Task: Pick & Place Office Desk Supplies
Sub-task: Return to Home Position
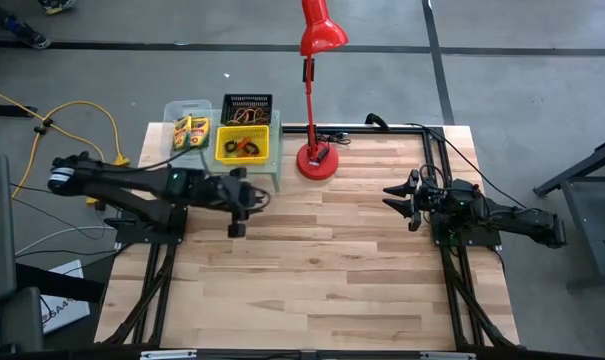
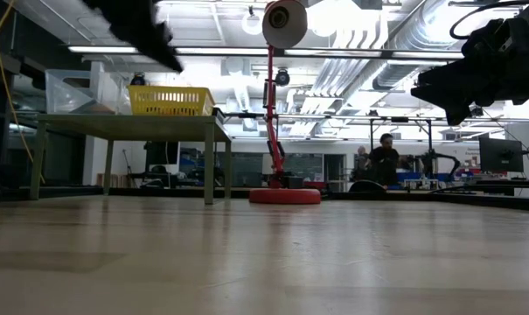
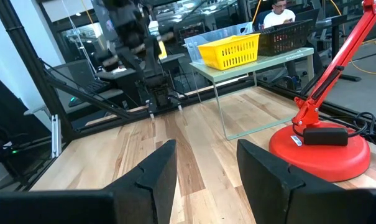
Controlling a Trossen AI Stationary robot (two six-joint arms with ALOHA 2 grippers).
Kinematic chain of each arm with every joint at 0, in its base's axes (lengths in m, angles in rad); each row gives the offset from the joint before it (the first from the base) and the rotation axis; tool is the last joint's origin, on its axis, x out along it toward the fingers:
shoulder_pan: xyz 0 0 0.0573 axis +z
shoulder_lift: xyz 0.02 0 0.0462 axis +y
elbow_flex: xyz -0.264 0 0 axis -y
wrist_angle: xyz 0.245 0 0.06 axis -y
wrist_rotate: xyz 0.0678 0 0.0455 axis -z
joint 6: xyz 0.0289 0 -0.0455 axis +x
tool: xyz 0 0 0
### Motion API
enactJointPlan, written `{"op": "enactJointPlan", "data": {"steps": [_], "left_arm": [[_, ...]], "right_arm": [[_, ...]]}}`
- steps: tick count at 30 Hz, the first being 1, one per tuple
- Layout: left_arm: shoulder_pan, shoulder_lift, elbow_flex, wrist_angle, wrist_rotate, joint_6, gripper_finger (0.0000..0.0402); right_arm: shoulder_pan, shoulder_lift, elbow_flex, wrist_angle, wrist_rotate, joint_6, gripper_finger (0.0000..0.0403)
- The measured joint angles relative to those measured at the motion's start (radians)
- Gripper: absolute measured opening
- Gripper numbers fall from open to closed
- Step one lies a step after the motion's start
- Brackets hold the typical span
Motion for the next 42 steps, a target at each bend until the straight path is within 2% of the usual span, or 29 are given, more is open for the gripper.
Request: {"op": "enactJointPlan", "data": {"steps": [4,11,24,28,37,42], "left_arm": [[-0.008,-0.101,-0.155,0.104,0.000,-0.033,0.0101],[-0.008,-0.210,-0.327,0.216,-0.013,-0.057,0.0101],[-0.008,-0.234,-0.613,0.514,-0.053,-0.139,0.0101],[-0.007,-0.234,-0.636,0.539,-0.053,-0.185,0.0101],[-0.005,-0.234,-0.636,0.545,-0.067,-0.147,0.0101],[0.038,-0.241,-0.636,0.557,-0.067,-0.147,0.0101]], "right_arm": [[0.000,0.000,0.000,0.000,0.000,0.000,0.0155],[0.000,0.000,0.000,0.000,0.000,0.000,0.0155],[0.000,0.000,0.000,-0.001,0.000,0.000,0.0155],[0.000,0.000,0.000,-0.001,0.000,0.000,0.0155],[0.000,0.000,0.000,-0.002,0.000,0.000,0.0155],[0.000,0.000,0.000,-0.002,0.000,0.000,0.0155]]}}
